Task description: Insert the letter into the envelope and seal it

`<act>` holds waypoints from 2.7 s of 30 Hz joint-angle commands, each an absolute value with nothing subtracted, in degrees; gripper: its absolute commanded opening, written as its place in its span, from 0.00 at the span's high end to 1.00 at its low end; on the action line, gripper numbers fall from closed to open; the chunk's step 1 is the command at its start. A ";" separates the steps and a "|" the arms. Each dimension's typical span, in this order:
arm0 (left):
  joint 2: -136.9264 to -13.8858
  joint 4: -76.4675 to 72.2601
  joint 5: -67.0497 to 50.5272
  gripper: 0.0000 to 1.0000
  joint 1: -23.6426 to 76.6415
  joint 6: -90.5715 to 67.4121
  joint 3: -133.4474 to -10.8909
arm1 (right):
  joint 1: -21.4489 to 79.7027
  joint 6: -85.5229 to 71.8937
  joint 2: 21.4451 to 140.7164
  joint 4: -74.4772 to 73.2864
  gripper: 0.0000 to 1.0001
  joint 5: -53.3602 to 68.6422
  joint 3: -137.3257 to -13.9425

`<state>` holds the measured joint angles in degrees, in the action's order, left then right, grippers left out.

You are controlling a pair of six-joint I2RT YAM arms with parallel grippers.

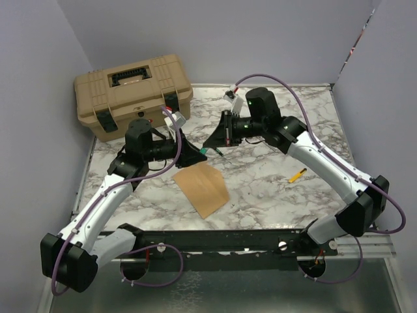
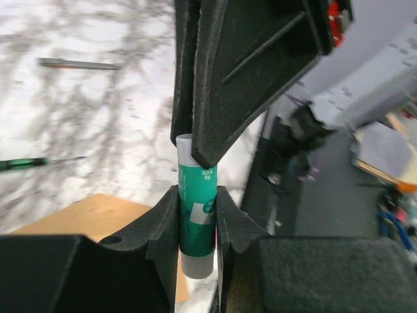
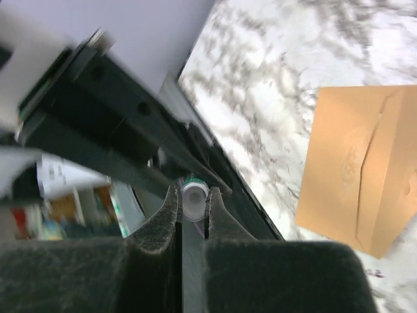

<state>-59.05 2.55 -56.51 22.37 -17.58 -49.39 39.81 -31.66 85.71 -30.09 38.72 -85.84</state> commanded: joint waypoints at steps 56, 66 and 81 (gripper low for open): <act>-61.17 2.90 -39.47 1.00 22.94 -8.55 -50.54 | 44.91 -69.23 81.51 -16.55 0.93 10.11 -76.03; -61.35 2.99 -54.79 1.00 22.85 -10.56 -50.15 | 44.62 -38.90 78.88 -12.69 0.31 28.66 -76.41; -60.40 3.92 -70.52 1.00 22.86 -10.54 -51.70 | 43.56 -15.20 81.15 -29.09 0.55 54.23 -84.39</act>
<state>-61.21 3.75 -66.37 22.68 -11.64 -50.57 43.40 -19.09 81.95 -27.05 41.69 -84.36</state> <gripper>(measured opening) 0.242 0.489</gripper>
